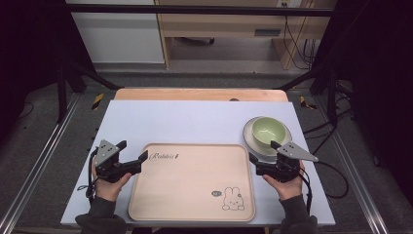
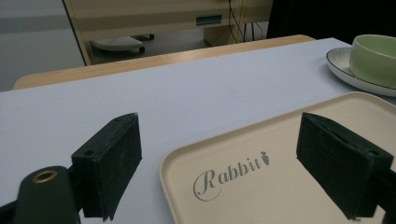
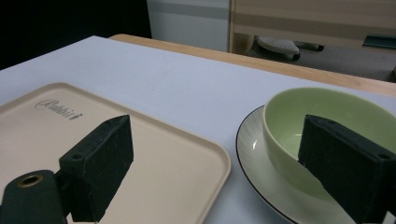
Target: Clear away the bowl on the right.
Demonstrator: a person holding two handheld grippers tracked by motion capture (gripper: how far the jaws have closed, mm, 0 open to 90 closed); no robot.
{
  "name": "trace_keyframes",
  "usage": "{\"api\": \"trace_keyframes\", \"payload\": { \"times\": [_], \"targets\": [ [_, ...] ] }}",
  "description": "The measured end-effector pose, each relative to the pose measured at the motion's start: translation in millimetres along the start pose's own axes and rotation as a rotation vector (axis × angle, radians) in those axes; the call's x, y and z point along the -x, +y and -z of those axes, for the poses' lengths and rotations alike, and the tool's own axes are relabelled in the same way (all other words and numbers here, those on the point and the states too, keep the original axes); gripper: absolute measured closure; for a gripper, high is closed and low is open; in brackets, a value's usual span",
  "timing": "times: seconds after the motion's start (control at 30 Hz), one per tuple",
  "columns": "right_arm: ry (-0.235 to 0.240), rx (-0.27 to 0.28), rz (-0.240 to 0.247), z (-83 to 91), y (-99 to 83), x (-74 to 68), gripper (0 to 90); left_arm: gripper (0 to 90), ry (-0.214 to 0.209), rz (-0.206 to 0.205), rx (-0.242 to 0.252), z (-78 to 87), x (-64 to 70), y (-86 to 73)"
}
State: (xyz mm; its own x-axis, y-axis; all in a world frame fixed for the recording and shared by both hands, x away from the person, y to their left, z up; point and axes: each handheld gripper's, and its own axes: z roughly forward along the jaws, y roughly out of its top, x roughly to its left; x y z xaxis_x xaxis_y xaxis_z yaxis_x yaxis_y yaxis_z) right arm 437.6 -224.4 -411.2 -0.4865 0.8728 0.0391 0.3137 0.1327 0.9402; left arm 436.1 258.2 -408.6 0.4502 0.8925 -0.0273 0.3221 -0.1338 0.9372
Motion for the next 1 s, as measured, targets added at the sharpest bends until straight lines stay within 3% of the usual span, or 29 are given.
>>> {"api": "trace_keyframes", "payload": {
  "times": [0.53,1.0],
  "targets": [
    [-0.006,0.001,0.033,4.2,6.8,-5.2,10.9,14.0,0.011,-0.004,-0.007,0.2,0.7,-1.4],
    [-0.036,-0.004,0.024,9.7,7.9,6.2,12.6,14.2,0.008,-0.012,-0.009,-0.3,1.2,-1.2]
  ]
}}
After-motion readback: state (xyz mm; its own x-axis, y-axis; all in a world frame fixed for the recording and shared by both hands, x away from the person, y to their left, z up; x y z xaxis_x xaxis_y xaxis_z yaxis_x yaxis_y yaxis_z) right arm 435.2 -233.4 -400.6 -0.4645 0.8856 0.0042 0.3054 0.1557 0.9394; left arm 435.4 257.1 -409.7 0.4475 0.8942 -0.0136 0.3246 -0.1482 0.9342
